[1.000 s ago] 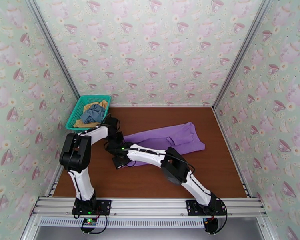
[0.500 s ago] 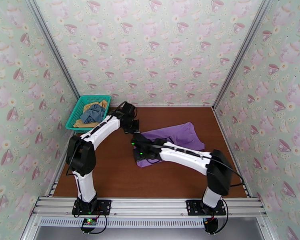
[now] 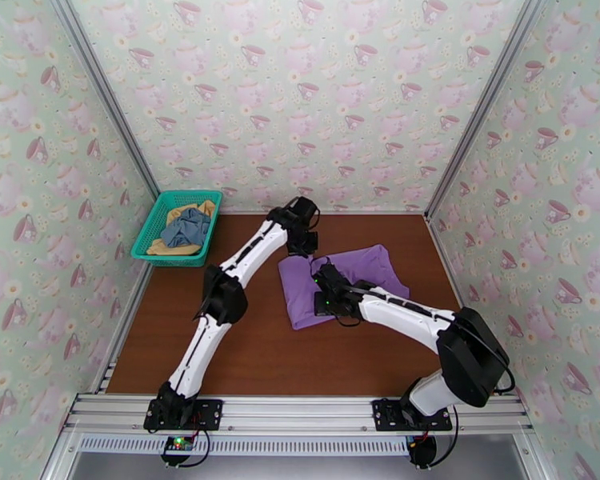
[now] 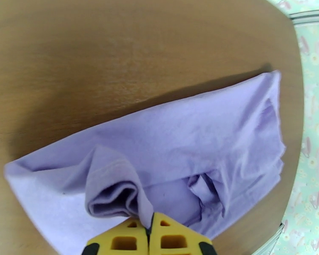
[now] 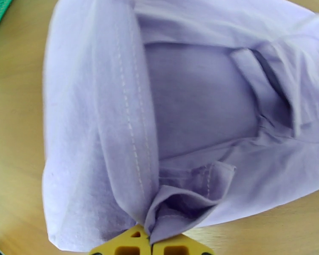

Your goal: Fold and stack the mixed laundry pile

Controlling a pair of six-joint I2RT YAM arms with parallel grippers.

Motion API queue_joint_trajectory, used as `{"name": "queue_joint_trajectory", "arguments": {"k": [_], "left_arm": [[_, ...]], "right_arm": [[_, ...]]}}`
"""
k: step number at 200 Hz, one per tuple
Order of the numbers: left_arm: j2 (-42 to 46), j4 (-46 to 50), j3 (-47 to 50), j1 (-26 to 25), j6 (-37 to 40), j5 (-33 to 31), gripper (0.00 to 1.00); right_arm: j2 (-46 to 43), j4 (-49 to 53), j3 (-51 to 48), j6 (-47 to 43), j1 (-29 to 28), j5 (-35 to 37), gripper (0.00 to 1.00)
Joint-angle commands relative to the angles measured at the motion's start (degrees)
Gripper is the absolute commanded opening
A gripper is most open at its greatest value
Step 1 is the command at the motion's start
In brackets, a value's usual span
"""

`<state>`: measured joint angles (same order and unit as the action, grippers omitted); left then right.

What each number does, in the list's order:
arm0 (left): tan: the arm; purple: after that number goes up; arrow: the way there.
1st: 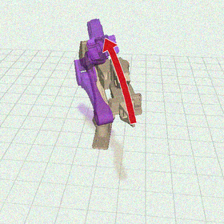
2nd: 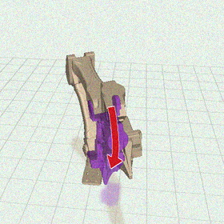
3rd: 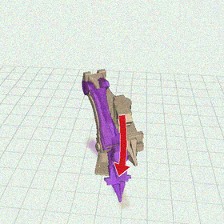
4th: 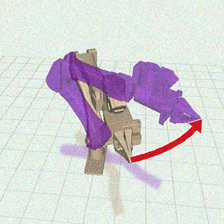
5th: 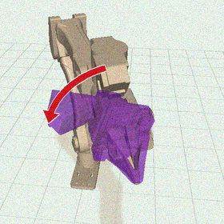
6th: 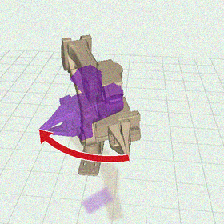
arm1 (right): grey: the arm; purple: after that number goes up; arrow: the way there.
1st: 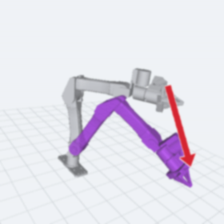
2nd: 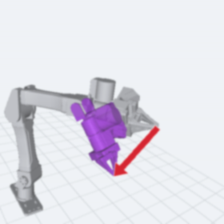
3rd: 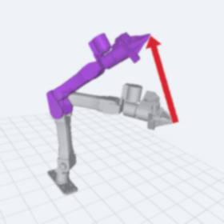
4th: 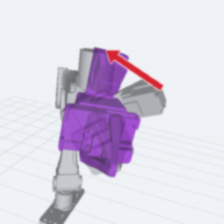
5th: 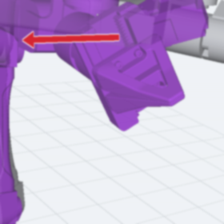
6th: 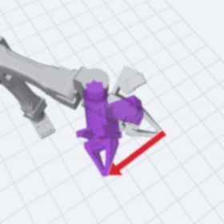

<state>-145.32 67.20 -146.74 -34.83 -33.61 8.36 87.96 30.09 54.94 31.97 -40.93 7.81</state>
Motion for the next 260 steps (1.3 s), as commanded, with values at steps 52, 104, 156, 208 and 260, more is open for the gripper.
{"name": "queue_joint_trajectory", "arguments": {"k": [52, 104, 156, 208, 260], "left_arm": [[-0.6, -15.1, 6.0, -0.1, -3.1, 3.5, 0.0], [-3.9, -17.6, 4.4, -0.1, -2.9, 5.9, 0.35], [-1.6, -22.2, 2.0, 0.0, 0.1, 7.8, 0.73], [11.0, -21.2, 14.4, 1.4, 2.8, 0.4, 0.47], [20.6, -29.2, 43.6, 2.6, -1.1, -0.5, 0.35]], "right_arm": [[-3.0, -0.9, -4.8, -3.9, 6.0, 1.4, 0.0], [-0.1, -1.7, -6.1, -3.6, 7.6, 1.8, 0.07], [-5.1, 5.7, -3.6, -3.7, 8.4, 8.8, 0.38], [-10.8, 9.0, 0.9, -5.2, 8.9, 2.6, 0.32], [2.1, -2.8, -1.0, -0.8, 8.9, -8.6, 0.0]]}}
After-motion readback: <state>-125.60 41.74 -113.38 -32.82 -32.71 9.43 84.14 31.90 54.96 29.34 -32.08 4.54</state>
